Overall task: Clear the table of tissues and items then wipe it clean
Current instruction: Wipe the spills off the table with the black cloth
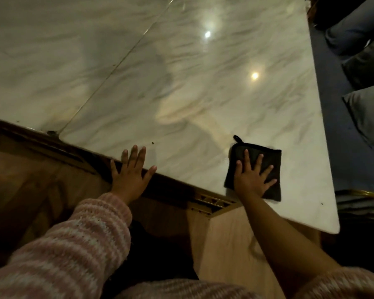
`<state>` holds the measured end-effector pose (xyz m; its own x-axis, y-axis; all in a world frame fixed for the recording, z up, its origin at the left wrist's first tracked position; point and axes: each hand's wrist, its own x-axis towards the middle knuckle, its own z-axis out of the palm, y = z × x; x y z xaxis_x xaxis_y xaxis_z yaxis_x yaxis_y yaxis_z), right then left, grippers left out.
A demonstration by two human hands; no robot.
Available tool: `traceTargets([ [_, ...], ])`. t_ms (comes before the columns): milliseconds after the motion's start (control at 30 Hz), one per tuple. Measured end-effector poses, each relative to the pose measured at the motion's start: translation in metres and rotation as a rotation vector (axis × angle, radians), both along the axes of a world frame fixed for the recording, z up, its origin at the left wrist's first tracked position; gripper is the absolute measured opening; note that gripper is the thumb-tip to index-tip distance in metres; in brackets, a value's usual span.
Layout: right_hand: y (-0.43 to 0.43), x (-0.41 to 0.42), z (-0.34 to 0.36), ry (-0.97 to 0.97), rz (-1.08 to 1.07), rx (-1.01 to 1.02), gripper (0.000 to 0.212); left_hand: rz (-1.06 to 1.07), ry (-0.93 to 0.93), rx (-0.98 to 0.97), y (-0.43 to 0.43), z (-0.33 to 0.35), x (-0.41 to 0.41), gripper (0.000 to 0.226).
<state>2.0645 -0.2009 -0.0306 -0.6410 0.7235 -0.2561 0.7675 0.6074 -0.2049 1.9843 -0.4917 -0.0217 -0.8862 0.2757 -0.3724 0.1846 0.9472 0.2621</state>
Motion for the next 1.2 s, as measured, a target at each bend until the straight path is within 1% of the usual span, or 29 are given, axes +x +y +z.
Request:
traceTargets([
  [100,-0.041,-0.020,0.002,-0.013,-0.012,-0.050,0.054,0.032,0.011,-0.001,-0.012,0.004,0.001,0.066],
  [200,-0.072,-0.038,0.007,-0.060,0.141,-0.144,0.059,0.046,0.011,-0.023,-0.024,0.008,-0.002,0.066],
  [300,-0.066,-0.040,0.018,-0.085,0.255,-0.259,0.065,0.049,0.016,-0.038,-0.028,0.015,-0.008,0.066],
  [333,-0.058,-0.037,0.022,-0.078,0.287,-0.244,0.066,0.046,0.015,-0.033,-0.027,0.017,-0.011,0.066],
  [400,-0.036,-0.027,0.028,-0.007,0.383,-0.117,0.069,0.035,0.027,-0.013,-0.022,0.021,-0.014,0.066],
  [467,-0.012,-0.019,0.028,0.098,0.551,-0.007,0.077,0.020,0.045,-0.007,-0.016,0.022,-0.016,0.066],
  [500,-0.003,-0.018,0.026,0.104,0.661,0.019,0.078,0.011,0.050,-0.009,-0.014,0.022,-0.016,0.065],
  [567,0.005,-0.021,0.017,0.050,0.864,0.038,0.078,0.009,0.052,-0.007,-0.014,0.021,-0.016,0.065],
  [633,0.002,-0.028,0.008,-0.009,0.977,0.041,0.080,0.024,0.050,-0.003,-0.017,0.019,-0.017,0.065],
  [833,-0.023,-0.046,0.000,-0.010,0.980,0.058,0.074,0.090,0.089,-0.017,-0.036,0.011,-0.022,0.062],
  [1067,-0.108,-0.111,0.001,0.019,1.077,0.035,0.070,0.195,0.189,-0.018,-0.083,0.006,-0.048,0.062],
  [1200,-0.169,-0.160,0.001,0.055,1.134,0.020,0.067,0.265,0.234,-0.054,-0.134,0.001,-0.077,0.077],
])
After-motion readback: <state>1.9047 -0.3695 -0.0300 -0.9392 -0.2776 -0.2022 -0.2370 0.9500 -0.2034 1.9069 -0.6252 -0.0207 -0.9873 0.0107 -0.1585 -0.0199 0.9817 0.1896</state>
